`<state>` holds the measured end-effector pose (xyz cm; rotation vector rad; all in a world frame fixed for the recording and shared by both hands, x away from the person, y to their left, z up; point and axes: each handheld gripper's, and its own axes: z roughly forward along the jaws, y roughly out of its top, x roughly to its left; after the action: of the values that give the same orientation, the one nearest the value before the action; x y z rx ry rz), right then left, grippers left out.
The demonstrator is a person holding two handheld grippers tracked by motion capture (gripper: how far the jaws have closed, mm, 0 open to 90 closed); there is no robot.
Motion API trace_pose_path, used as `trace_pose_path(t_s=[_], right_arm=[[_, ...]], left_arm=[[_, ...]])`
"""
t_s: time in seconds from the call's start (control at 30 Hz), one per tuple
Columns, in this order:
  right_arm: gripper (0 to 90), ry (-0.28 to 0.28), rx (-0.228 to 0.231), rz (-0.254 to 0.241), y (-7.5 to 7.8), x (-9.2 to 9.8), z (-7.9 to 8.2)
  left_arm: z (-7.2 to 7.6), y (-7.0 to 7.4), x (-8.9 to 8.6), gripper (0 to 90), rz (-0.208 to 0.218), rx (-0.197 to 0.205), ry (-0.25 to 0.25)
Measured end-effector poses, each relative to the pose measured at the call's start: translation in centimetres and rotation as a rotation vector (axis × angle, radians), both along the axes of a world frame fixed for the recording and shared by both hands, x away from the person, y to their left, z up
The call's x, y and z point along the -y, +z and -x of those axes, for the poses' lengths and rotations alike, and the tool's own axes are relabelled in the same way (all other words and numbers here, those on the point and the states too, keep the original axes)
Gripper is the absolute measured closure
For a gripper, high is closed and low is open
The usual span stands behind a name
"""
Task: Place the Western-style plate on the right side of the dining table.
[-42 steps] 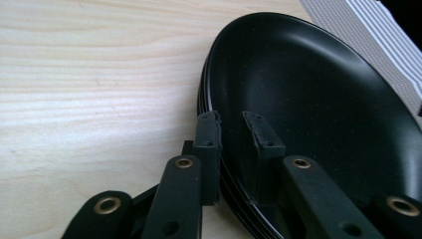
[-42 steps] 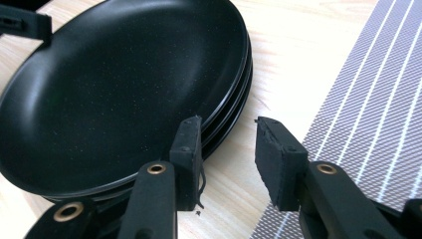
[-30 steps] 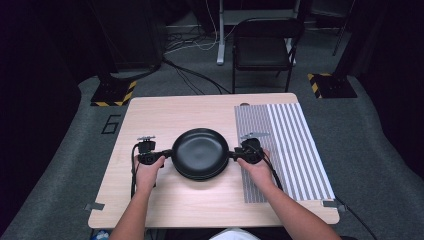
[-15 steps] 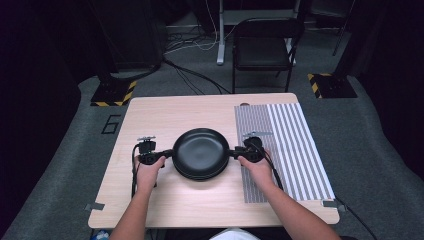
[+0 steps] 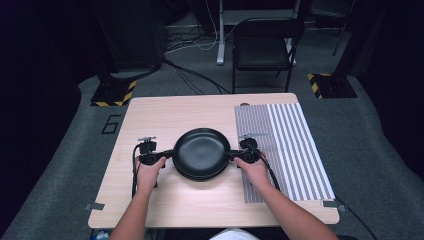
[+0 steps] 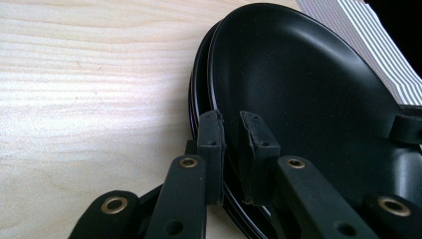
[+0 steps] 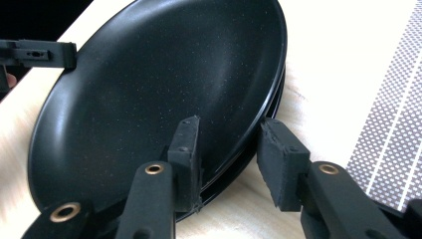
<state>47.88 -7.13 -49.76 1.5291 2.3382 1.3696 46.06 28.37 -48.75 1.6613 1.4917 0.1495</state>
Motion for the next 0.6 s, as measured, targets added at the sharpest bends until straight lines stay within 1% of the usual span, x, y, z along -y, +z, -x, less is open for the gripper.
trace_pose_path(t_s=[0.1,0.13,0.17,0.2,0.27,0.33,0.4,0.47,0.5,0.6], right_arm=[[63.5,-0.011,-0.010,0.000,0.0,0.0,0.0],[64.4,-0.015,-0.016,-0.007,0.0,0.1,0.1],[65.3,-0.032,-0.024,-0.021,0.0,0.2,0.1],[65.5,-0.041,-0.023,-0.033,0.0,0.3,0.1],[66.0,-0.046,-0.021,-0.041,0.0,0.5,0.0],[66.5,-0.052,-0.024,-0.040,0.2,0.7,-0.1],[67.1,-0.056,-0.019,-0.031,0.3,0.8,-0.3],[68.6,-0.057,-0.026,-0.031,0.5,0.9,-0.7],[69.4,-0.066,-0.033,-0.034,0.5,1.0,-1.0],[70.7,-0.073,-0.043,-0.034,0.7,1.0,-1.6]], left_arm=[[0.0,0.1,0.2,80.5,-0.013,0.003,0.009],[0.0,0.1,0.4,80.6,-0.023,0.006,0.008],[-0.1,0.1,0.6,80.6,-0.025,0.007,0.015],[-0.1,0.1,0.7,80.6,-0.030,0.011,0.013],[-0.2,0.0,0.9,80.5,-0.033,0.011,0.013],[-0.3,-0.1,1.2,80.1,-0.030,0.010,0.016],[-0.5,-0.3,1.4,79.2,-0.018,0.005,0.015],[-0.6,-0.5,1.5,78.0,-0.004,0.005,0.014],[-0.7,-0.6,1.6,77.5,0.007,0.001,0.019],[-0.7,-0.7,1.7,76.8,0.016,-0.001,0.030]])
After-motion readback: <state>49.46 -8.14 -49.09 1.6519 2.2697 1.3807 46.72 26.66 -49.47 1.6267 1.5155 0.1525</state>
